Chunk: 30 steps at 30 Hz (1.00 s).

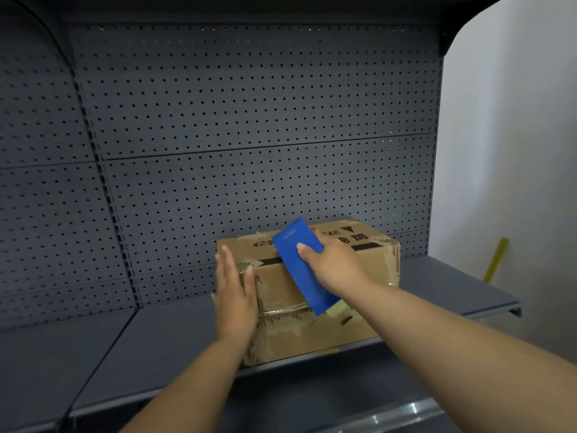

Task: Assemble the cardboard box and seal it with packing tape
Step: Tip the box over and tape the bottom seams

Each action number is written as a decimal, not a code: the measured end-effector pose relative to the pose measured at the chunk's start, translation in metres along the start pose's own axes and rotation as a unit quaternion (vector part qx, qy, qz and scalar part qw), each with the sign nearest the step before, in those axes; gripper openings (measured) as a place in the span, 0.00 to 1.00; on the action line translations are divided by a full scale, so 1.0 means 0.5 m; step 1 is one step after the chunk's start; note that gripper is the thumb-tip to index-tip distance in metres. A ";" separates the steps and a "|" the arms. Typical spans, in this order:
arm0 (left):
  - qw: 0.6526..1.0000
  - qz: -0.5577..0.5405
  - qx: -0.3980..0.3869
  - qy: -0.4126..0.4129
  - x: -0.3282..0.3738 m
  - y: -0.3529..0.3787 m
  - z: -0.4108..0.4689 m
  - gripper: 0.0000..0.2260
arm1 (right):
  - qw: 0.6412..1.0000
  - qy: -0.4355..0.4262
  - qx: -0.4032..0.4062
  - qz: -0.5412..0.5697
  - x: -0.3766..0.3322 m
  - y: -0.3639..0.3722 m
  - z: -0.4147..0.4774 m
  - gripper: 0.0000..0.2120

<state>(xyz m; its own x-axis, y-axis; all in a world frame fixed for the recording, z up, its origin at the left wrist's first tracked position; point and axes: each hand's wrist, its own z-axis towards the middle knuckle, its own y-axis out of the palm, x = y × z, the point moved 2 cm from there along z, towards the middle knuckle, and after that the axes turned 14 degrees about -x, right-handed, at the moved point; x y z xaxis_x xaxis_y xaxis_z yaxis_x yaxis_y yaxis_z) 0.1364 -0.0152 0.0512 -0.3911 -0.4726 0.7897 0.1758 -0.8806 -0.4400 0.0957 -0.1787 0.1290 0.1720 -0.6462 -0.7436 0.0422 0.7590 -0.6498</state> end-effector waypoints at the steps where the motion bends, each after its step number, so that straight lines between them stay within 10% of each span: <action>1: 1.000 0.017 -0.008 0.015 0.004 -0.004 0.012 0.25 | 1.000 0.003 0.001 0.005 0.000 0.000 -0.001 0.17; 9: 0.995 0.058 -0.078 0.008 0.003 -0.022 0.023 0.23 | 0.993 -0.006 0.014 0.115 -0.017 -0.015 -0.019 0.14; 17: 0.965 -0.105 -0.130 -0.203 0.088 -0.027 0.001 0.21 | 0.977 -0.097 0.040 0.187 -0.083 -0.071 -0.063 0.23; 21: 0.962 -0.085 -0.069 -0.250 0.169 -0.091 0.022 0.39 | 0.966 -0.136 0.036 0.216 -0.089 -0.097 -0.080 0.35; 25: 0.996 -0.036 0.000 -0.086 0.322 -0.130 0.051 0.27 | 0.959 -0.174 0.017 0.221 -0.086 -0.140 -0.115 0.31; 30: 0.983 -0.082 -0.165 0.007 0.518 -0.122 0.040 0.20 | 0.946 -0.221 -0.001 0.237 -0.072 -0.195 -0.152 0.27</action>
<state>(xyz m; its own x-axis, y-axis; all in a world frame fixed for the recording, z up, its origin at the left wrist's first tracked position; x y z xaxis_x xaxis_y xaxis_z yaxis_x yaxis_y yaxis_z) 0.0426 -0.0847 0.2909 -0.4016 -0.3235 0.8568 -0.1926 -0.8848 -0.4244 0.0107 -0.2357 0.2070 0.5650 -0.1360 -0.8138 -0.1452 0.9545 -0.2603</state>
